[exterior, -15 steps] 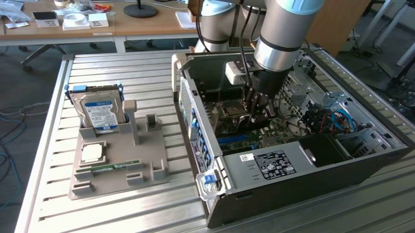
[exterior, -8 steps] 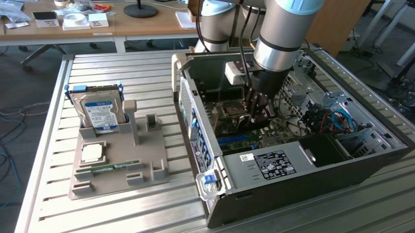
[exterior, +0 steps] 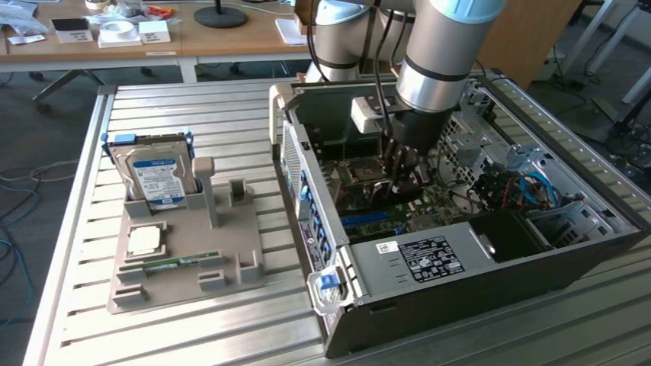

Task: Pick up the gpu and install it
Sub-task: 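Insert the gpu into the slot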

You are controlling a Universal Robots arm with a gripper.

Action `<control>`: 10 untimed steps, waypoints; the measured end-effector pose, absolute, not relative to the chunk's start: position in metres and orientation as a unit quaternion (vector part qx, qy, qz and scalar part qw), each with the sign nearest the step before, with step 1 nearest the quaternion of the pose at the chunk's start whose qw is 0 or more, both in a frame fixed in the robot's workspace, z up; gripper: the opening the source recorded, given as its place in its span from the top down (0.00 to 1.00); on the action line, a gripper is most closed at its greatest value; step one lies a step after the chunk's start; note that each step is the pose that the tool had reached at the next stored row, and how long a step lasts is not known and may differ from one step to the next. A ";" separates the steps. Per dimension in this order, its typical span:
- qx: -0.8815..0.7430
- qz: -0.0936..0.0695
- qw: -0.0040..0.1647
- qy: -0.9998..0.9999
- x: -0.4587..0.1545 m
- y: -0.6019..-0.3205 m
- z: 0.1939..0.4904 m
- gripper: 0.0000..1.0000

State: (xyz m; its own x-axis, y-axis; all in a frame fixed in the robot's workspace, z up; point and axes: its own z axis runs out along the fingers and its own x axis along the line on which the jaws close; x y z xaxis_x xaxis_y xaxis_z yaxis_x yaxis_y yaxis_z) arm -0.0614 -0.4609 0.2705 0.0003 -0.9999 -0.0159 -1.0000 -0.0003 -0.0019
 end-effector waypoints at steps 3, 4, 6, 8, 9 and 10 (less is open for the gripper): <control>-0.707 0.005 0.006 0.707 -0.064 -0.461 0.270 0.73; -0.707 0.005 0.006 0.707 -0.064 -0.461 0.270 0.73; -0.707 0.005 0.006 0.707 -0.065 -0.461 0.270 0.73; -0.707 0.005 0.007 0.707 -0.067 -0.461 0.270 0.73; -0.707 0.005 0.007 0.707 -0.067 -0.460 0.270 0.73; -0.707 0.005 0.007 0.707 -0.067 -0.460 0.270 0.73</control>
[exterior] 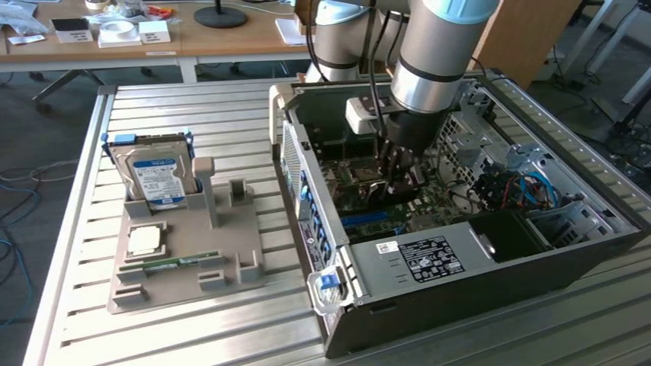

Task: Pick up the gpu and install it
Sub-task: 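Insert the gpu into the slot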

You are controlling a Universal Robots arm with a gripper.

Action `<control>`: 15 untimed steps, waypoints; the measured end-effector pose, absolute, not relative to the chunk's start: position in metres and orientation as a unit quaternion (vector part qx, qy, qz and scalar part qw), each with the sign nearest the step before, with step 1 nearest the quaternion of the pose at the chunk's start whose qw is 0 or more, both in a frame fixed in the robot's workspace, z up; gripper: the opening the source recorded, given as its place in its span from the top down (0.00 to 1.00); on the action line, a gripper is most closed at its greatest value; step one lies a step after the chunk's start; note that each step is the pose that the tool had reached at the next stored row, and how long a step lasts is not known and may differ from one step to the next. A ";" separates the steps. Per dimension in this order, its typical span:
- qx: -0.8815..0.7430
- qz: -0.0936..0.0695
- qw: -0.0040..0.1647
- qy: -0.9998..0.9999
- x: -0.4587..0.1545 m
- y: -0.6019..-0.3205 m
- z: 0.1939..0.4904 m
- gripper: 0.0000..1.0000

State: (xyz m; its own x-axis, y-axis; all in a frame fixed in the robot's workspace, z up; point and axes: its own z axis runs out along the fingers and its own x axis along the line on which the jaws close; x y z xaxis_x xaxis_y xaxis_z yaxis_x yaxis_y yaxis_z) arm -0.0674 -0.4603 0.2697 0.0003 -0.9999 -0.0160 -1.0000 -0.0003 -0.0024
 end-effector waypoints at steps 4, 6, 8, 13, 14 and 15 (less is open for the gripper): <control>-0.707 0.005 0.006 0.707 -0.067 -0.459 0.269 0.73; -0.707 0.005 0.007 0.707 -0.068 -0.458 0.269 0.73; -0.707 0.005 0.007 0.707 -0.067 -0.458 0.269 0.73; -0.707 0.005 0.007 0.707 -0.069 -0.458 0.266 0.73; -0.707 0.005 0.007 0.707 -0.069 -0.458 0.265 0.73; -0.707 0.005 0.007 0.707 -0.069 -0.458 0.265 0.73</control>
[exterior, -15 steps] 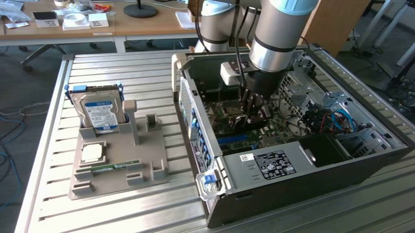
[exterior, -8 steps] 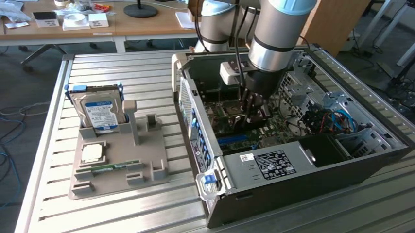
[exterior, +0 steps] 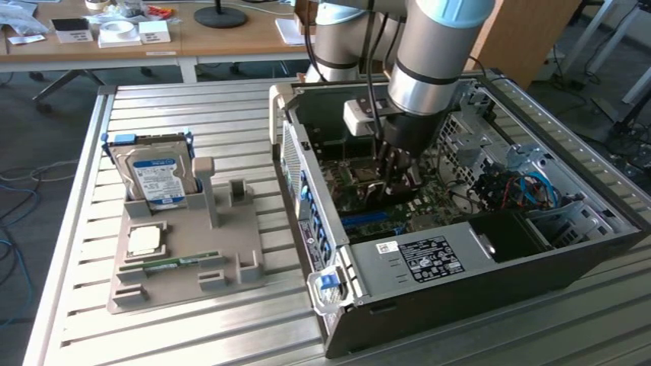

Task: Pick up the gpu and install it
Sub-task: 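Insert the gpu into the slot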

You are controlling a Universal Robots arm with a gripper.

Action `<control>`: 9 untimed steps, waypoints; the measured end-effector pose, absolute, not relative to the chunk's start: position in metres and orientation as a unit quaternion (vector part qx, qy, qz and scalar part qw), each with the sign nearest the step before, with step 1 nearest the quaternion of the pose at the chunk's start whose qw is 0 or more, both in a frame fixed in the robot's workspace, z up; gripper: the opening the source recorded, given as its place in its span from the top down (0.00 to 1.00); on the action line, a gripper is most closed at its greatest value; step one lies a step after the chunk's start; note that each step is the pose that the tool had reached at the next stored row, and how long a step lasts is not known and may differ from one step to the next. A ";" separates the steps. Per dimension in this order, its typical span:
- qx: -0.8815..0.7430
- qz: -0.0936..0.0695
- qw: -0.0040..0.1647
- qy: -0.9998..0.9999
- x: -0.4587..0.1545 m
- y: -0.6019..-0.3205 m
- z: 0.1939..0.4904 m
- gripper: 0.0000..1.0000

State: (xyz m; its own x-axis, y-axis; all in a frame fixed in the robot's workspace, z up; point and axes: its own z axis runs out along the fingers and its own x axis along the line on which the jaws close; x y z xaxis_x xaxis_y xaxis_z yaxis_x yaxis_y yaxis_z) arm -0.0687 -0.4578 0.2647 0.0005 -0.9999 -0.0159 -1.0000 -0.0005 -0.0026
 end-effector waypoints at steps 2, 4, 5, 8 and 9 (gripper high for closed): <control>-0.707 0.005 0.007 0.707 -0.069 -0.458 0.264 0.73; -0.707 0.005 0.007 0.707 -0.069 -0.458 0.262 0.73; -0.707 0.005 0.007 0.707 -0.069 -0.458 0.261 0.73; -0.707 0.005 0.006 0.707 -0.069 -0.458 0.261 0.73; -0.707 0.005 0.007 0.707 -0.070 -0.458 0.261 0.73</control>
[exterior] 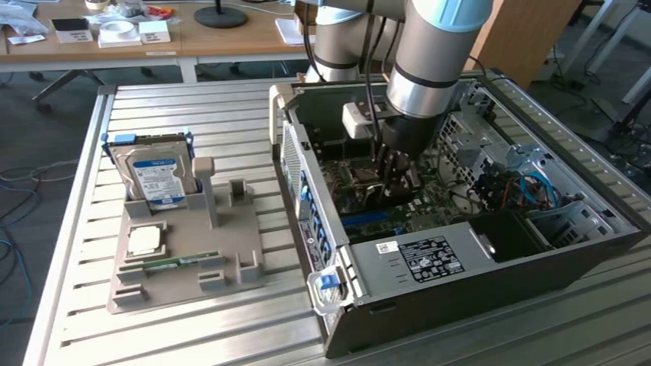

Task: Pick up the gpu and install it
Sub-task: 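Insert the gpu into the slot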

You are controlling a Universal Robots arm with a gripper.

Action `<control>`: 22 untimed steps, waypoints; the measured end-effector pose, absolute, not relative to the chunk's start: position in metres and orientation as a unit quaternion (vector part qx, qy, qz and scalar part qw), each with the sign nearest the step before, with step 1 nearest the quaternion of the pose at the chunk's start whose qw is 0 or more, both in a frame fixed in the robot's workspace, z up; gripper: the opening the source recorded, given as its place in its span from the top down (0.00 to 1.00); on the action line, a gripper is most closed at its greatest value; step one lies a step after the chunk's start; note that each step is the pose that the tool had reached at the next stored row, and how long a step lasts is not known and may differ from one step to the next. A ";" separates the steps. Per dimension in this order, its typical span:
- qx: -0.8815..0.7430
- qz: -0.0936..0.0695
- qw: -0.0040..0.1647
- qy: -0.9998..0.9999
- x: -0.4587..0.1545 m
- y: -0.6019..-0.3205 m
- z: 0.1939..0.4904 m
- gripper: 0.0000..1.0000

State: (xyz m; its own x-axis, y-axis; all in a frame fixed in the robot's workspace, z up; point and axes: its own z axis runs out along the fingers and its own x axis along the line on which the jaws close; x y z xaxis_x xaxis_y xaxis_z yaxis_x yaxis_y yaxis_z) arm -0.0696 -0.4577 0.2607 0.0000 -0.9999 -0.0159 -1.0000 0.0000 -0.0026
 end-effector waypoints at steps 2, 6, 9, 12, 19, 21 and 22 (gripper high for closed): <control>-0.707 0.005 0.007 0.707 -0.071 -0.457 0.260 0.73; -0.707 0.005 0.007 0.707 -0.072 -0.457 0.258 0.73; -0.707 0.005 0.007 0.707 -0.073 -0.457 0.255 0.73; -0.707 0.005 0.006 0.707 -0.073 -0.457 0.254 0.73; -0.707 0.005 0.007 0.707 -0.075 -0.457 0.254 0.73; -0.707 0.005 0.007 0.707 -0.077 -0.457 0.254 0.73; -0.707 0.005 0.007 0.707 -0.077 -0.457 0.254 0.73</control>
State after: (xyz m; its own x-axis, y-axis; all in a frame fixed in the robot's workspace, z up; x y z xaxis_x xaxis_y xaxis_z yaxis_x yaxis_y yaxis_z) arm -0.0769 -0.4568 0.2539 0.0003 -0.9999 -0.0159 -1.0000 -0.0003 -0.0025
